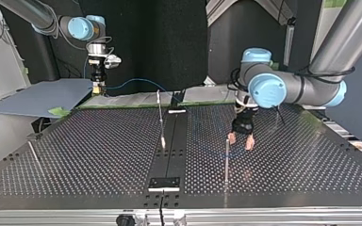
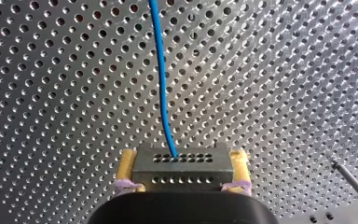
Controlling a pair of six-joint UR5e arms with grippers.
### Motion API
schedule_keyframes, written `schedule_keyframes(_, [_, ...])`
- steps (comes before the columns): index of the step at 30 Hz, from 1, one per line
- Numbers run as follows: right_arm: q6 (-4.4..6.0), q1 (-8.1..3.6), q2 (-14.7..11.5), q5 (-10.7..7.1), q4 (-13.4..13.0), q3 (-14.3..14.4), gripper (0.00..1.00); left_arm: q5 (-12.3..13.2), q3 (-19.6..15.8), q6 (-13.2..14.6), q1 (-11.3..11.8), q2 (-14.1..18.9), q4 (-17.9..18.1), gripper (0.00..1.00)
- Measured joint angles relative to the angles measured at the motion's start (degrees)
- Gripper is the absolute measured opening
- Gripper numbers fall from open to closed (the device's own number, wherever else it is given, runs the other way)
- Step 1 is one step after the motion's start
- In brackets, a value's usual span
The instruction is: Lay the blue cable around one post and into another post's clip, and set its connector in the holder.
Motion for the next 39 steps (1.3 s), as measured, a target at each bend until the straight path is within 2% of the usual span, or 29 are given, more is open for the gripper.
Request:
schedule_keyframes(5, [0.03,-0.03,-0.01,0.00,0.14,0.00,0.01,-1.73,-1.99,-2.46,-0.20,2.14,-2.09,1.00])
schedule_keyframes(8, [0.03,-0.04,-0.02,0.03,0.24,0.00,0.01,-2.56,-3.44,-2.70,-0.40,3.61,-2.58,1.00])
schedule_keyframes(16, [0.04,0.19,-0.03,0.14,0.41,0.00,0.01,-3.71,-7.74,0.87,-0.89,7.90,-0.05,1.00])
schedule_keyframes(22, [0.08,0.45,-0.02,0.20,0.93,0.00,0.01,-6.53,-10.12,3.93,-0.73,10.98,-1.68,1.00])
schedule_keyframes(34, [0.40,0.57,-0.02,0.04,0.96,0.00,0.01,-12.79,-4.96,10.22,-1.28,17.25,-7.88,1.00])
schedule_keyframes(39, [0.65,0.57,-0.01,-0.03,0.83,-0.01,0.01,-15.49,-2.29,12.91,-1.63,18.56,-10.54,1.00])
